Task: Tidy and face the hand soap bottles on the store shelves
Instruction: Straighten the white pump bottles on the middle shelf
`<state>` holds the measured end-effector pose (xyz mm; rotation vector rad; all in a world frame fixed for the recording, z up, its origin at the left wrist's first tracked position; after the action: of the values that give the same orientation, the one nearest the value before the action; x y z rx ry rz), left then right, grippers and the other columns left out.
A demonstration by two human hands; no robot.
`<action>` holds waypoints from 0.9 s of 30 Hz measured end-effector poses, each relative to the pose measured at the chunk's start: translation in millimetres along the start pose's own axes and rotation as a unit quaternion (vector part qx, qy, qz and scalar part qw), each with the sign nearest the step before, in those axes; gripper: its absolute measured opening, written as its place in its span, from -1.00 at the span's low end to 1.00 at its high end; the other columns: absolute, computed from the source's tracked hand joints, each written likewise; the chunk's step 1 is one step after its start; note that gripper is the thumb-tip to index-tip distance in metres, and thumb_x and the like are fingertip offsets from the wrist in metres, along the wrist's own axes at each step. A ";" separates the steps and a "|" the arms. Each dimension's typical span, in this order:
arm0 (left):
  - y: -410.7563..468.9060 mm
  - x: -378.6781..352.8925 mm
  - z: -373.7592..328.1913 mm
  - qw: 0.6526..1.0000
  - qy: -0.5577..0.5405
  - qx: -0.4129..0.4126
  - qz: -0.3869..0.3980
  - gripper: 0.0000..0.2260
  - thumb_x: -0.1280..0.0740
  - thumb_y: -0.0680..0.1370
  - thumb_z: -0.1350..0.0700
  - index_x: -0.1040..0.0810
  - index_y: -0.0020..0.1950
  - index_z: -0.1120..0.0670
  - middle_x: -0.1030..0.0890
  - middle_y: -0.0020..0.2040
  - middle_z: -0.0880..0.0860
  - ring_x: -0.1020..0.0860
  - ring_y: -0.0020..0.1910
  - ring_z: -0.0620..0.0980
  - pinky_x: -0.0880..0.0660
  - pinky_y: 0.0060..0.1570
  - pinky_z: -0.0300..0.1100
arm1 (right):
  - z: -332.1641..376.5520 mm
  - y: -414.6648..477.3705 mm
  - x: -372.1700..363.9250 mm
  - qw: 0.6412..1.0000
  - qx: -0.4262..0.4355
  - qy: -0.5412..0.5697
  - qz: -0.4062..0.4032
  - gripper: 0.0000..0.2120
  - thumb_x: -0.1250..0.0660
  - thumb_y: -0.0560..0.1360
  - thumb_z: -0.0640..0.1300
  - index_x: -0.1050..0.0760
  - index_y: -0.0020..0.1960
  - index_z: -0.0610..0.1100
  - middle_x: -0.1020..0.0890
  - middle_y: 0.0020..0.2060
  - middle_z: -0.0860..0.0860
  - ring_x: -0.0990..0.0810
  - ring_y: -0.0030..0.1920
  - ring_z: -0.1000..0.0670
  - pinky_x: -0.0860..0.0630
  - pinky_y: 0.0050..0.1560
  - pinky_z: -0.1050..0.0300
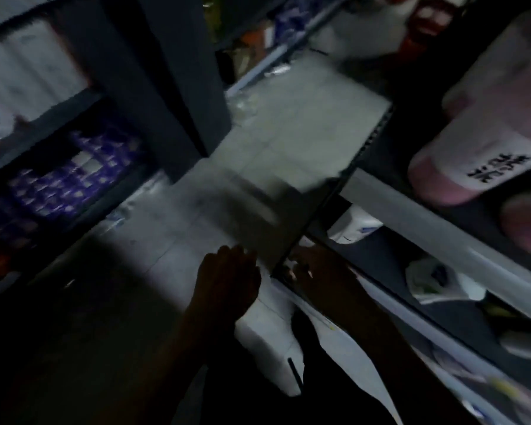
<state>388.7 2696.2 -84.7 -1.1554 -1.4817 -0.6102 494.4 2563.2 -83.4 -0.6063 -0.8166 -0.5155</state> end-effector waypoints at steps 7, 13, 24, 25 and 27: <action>0.7 -39.4 -11.2 0.980 0.022 -0.200 0.002 -0.82 -0.30 0.51 0.05 -0.60 0.03 0.10 -0.66 -0.14 0.08 -0.61 -0.27 0.00 -0.40 -0.31 -0.20 | -39.8 -61.2 -30.6 0.987 -0.155 0.000 -0.043 -0.79 -0.23 0.59 -0.11 -0.58 0.15 -0.10 -0.61 0.05 -0.11 -0.60 0.02 -0.12 -0.52 0.06 -0.01; 1.4 -119.6 -44.3 0.956 0.078 -0.281 -0.007 -0.70 -0.15 0.51 0.01 -0.64 0.02 0.09 -0.66 -0.15 0.08 -0.62 -0.24 0.02 -0.43 -0.34 -0.19 | -105.3 -92.7 -78.6 0.978 -0.173 -0.018 -0.117 -0.74 -0.20 0.54 -0.05 -0.60 0.09 -0.10 -0.65 -0.09 -0.09 -0.64 -0.14 -0.14 -0.60 -0.14 -0.03; 21.4 -363.8 -111.6 0.930 0.129 -0.339 0.059 -0.87 -0.35 0.43 0.03 -0.60 -0.07 0.03 -0.65 -0.14 0.07 -0.62 -0.20 0.12 -0.55 -0.26 -0.08 | -311.9 -112.7 -230.1 0.973 -0.162 0.012 -0.162 -0.82 -0.28 0.53 -0.12 -0.57 0.11 -0.07 -0.66 -0.01 -0.05 -0.64 -0.07 -0.07 -0.57 -0.14 0.07; 25.0 -384.1 -114.1 0.929 0.131 -0.344 0.046 -0.85 -0.33 0.44 0.03 -0.58 -0.03 0.01 -0.64 -0.12 0.05 -0.62 -0.16 0.11 -0.54 -0.24 -0.08 | -328.3 -111.6 -243.0 0.973 -0.160 0.014 -0.163 -0.82 -0.27 0.54 -0.12 -0.57 0.11 -0.07 -0.67 -0.01 -0.06 -0.64 -0.06 -0.08 -0.58 -0.12 0.03; 31.7 -424.0 -117.7 0.921 0.139 -0.363 0.030 -0.79 -0.29 0.48 0.04 -0.55 0.11 -0.01 -0.62 -0.01 0.05 -0.60 -0.06 0.12 -0.53 -0.15 -0.08 | -358.0 -110.4 -266.2 0.974 -0.151 0.014 -0.168 -0.80 -0.25 0.55 -0.11 -0.55 0.14 -0.07 -0.66 0.00 -0.08 -0.64 -0.02 -0.10 -0.59 -0.09 -0.03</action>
<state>433.4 2468.4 -459.8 -1.5828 -0.9800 -1.2909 452.5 2293.9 -453.4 -0.7419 -0.8255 -0.9678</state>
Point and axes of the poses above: each hand's wrist, its own y-axis towards the middle knuckle, its own x-axis out of the back of the hand, z = x × y, the point moved 3 cm from there along y, towards the middle knuckle
